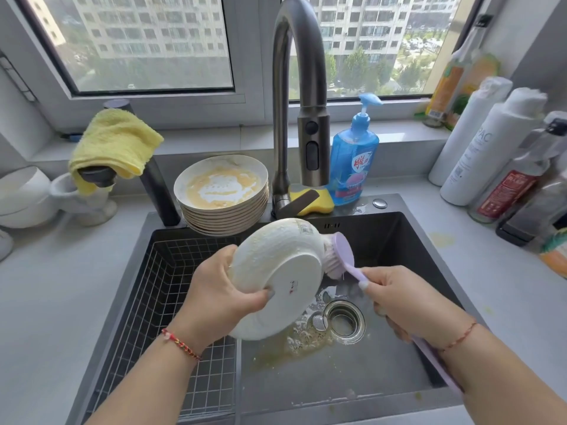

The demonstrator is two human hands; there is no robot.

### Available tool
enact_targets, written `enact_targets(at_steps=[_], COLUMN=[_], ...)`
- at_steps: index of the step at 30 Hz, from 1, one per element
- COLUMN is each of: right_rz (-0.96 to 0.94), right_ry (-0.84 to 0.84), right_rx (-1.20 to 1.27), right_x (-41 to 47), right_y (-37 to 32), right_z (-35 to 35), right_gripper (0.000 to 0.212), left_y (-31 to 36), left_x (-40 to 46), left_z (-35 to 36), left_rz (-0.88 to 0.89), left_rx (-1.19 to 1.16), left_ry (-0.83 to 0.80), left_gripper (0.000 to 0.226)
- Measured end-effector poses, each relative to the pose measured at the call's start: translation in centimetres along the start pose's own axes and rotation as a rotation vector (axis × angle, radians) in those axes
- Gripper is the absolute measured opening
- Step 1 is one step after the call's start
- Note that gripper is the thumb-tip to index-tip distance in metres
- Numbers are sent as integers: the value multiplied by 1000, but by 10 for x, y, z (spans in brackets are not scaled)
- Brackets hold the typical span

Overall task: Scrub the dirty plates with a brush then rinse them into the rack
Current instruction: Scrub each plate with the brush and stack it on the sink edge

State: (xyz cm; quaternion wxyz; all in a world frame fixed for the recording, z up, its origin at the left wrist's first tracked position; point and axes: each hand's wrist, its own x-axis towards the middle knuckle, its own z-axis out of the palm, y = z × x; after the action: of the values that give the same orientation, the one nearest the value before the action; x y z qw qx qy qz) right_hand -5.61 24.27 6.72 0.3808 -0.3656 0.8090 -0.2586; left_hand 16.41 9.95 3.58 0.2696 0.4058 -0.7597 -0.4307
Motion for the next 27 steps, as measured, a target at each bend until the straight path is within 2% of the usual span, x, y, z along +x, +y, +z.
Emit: enact_targets(at_steps=[3, 6, 8, 11, 14, 17, 21, 24, 27], right_rz=[-189, -340, -359, -293, -133, -72, -209, -279, -316], right_ry=[54, 43, 36, 65, 74, 144, 255, 242, 175], right_rx=[-44, -192, -268, -179, -102, -117, -244, -389, -455], right_x=[-13, -30, -34, -27, -12, -5, -16, -21, -31], right_y=[-25, -42, -44, -38, -21, -3, 1, 2, 2], right_z=[-6, 1, 5, -5, -10, -3, 17, 35, 52], right_gripper=[24, 24, 27, 35, 26, 23, 32, 49, 52], left_y=[3, 3, 3, 2, -5, -12, -17, -15, -13], left_x=[1, 1, -1, -2, -5, -5, -1, 2, 5], left_z=[5, 12, 14, 13, 9, 10, 17, 23, 23], left_rz=[25, 17, 21, 43, -15, -119, -250, -310, -332], left_rx=[70, 107, 120, 89, -51, -263, -493, -603, -634], left_ry=[-31, -52, -50, -48, -4, 51, 125, 140, 152], left_gripper=[39, 35, 36, 36, 43, 63, 79, 83, 82])
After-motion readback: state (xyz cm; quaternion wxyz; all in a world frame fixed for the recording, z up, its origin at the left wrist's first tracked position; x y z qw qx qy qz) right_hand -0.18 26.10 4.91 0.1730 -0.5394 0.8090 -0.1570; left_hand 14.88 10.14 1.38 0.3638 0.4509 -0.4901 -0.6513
